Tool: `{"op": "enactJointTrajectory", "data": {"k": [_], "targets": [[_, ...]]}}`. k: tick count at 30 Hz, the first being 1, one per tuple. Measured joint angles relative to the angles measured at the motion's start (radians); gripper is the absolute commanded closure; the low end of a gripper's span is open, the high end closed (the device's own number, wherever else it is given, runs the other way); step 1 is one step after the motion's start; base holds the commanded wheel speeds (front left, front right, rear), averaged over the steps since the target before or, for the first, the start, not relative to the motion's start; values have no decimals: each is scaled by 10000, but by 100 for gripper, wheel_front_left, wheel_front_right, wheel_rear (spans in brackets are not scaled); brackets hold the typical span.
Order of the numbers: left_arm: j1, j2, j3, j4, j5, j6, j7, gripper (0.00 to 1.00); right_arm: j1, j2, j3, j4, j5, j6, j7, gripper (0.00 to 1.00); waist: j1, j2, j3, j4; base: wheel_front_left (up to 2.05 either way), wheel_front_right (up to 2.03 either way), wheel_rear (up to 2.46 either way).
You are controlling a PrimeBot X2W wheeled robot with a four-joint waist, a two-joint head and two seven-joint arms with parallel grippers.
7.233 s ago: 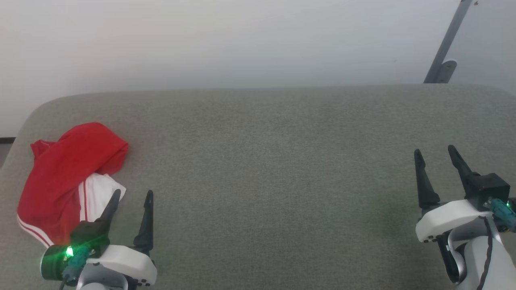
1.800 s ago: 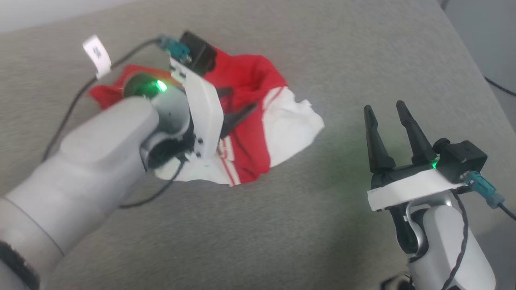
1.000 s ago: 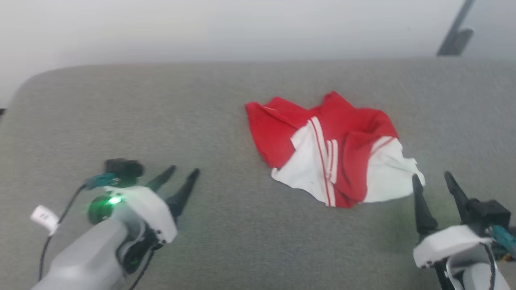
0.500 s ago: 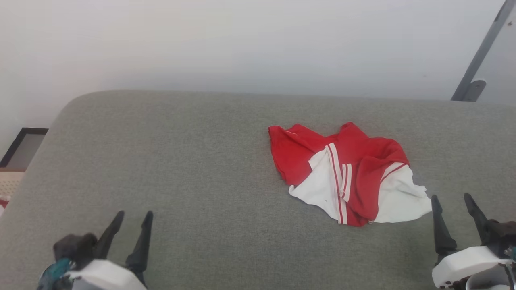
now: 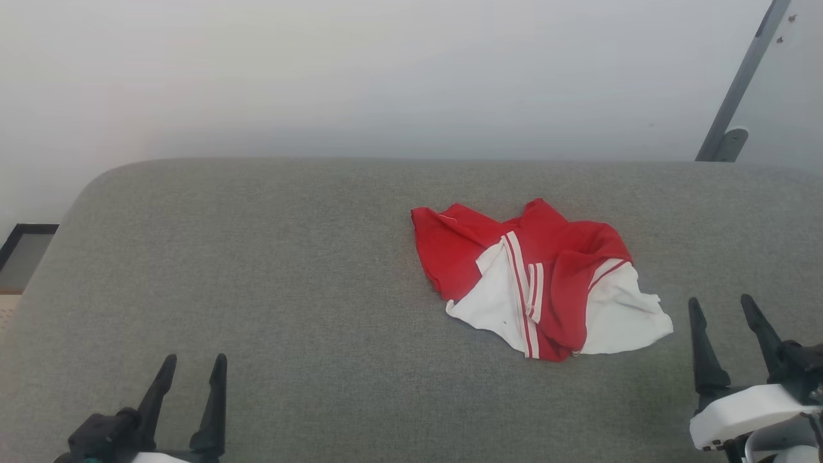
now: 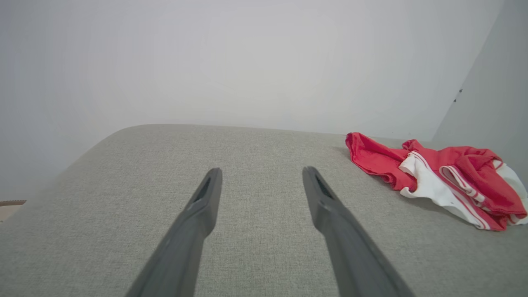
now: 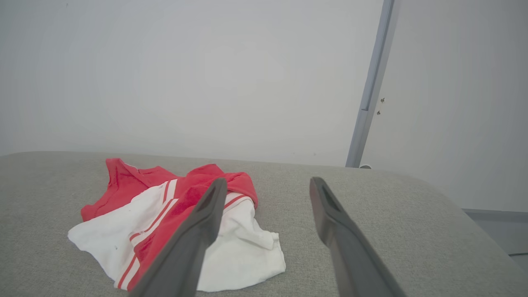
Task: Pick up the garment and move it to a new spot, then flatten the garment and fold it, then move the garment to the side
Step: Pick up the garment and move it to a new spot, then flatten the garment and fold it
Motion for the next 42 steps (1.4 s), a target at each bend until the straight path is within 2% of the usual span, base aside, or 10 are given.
{"op": "enactJointTrajectory", "data": {"k": [10,13,16,20,26,30,36,40,41,42], "targets": [[109,-307,186,-4,393,-111,0,0,-65,0,155,107,2,0,4,0,0,0,70,-42,0,0,0],[108,-366,176,-36,393,-113,0,0,-186,-151,407,263,19,0,447,0,0,0,163,-53,0,0,0],[106,-453,81,0,370,-113,0,0,-564,-617,815,617,77,0,1707,0,-1,0,313,-63,0,0,0],[-168,-531,-46,12,313,-115,2,0,-1421,-1605,1693,809,431,2,3800,0,0,0,751,-47,0,0,0],[-895,-640,-318,42,132,-123,0,0,-2975,-2920,2777,815,1964,2,7091,0,0,0,1704,66,0,0,0],[-1350,-711,-493,119,6,-123,0,0,-3824,-3444,3304,970,2863,2,9127,0,0,0,2385,174,0,0,0],[-1828,-786,-725,198,-98,-123,0,0,-4430,-3939,3824,1003,3609,0,10838,0,0,0,3165,441,0,0,0],[-1964,-765,-734,222,-136,-123,0,0,-4504,-4215,3971,706,3787,-2,11229,1,0,0,3457,570,0,0,0],[-1969,-754,-736,253,-165,-123,0,0,-4504,-4266,3996,604,3793,-2,11237,31,0,0,3499,576,0,0,0],[-1995,-731,-757,282,-173,-123,0,0,-4507,-4286,4000,531,3806,0,11233,69,-1,0,3532,568,0,0,0]]}}
